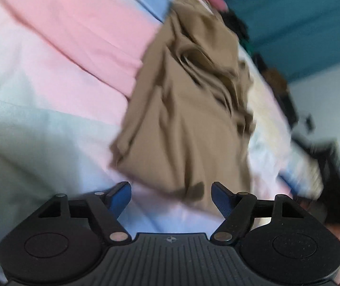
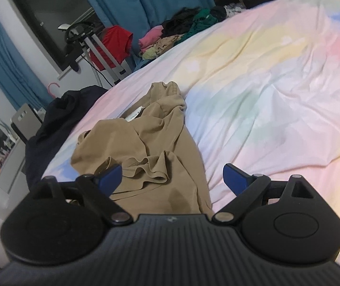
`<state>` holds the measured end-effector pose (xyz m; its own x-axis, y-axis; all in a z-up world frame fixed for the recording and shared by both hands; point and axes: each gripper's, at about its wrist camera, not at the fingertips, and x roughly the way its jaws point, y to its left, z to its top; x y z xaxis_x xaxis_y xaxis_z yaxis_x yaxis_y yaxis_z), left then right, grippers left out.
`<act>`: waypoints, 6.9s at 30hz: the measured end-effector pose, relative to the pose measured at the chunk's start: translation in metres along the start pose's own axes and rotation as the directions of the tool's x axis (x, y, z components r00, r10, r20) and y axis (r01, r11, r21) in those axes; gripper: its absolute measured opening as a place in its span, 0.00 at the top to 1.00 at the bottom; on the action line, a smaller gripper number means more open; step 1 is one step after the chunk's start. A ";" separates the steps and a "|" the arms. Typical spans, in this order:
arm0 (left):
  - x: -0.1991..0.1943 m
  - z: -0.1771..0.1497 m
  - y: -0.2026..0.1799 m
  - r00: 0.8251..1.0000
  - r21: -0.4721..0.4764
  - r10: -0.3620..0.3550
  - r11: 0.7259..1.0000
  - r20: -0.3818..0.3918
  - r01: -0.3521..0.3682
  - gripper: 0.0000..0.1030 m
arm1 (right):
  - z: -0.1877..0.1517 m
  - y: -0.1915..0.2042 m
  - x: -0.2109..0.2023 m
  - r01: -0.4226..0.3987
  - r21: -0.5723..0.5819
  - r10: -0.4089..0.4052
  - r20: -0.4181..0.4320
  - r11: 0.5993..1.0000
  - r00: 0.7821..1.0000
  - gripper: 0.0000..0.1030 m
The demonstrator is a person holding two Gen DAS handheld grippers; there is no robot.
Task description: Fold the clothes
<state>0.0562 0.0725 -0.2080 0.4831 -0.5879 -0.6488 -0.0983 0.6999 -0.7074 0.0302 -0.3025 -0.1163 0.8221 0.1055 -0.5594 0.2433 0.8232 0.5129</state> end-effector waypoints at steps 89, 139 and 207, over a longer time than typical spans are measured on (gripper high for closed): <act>-0.161 -0.079 -0.039 0.955 -0.269 -0.103 0.946 0.277 0.180 0.91 | -0.082 0.004 -0.185 -0.190 0.326 0.160 0.117 0.926 0.980 0.90; -0.025 0.091 -0.063 0.921 0.205 -0.044 0.978 0.388 -0.039 0.88 | 0.010 0.045 0.060 -0.178 -0.049 0.179 0.021 0.983 0.984 0.90; -0.029 -0.006 -0.080 0.916 0.483 0.222 0.794 0.335 -0.369 0.29 | -0.061 0.072 0.035 -0.087 -0.390 0.021 -0.170 0.917 0.985 0.60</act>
<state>0.0446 0.0311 -0.1343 0.7122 -0.2470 -0.6571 0.1640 0.9687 -0.1864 0.0451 -0.2054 -0.1388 0.7279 0.2159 -0.6508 -0.0488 0.9630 0.2649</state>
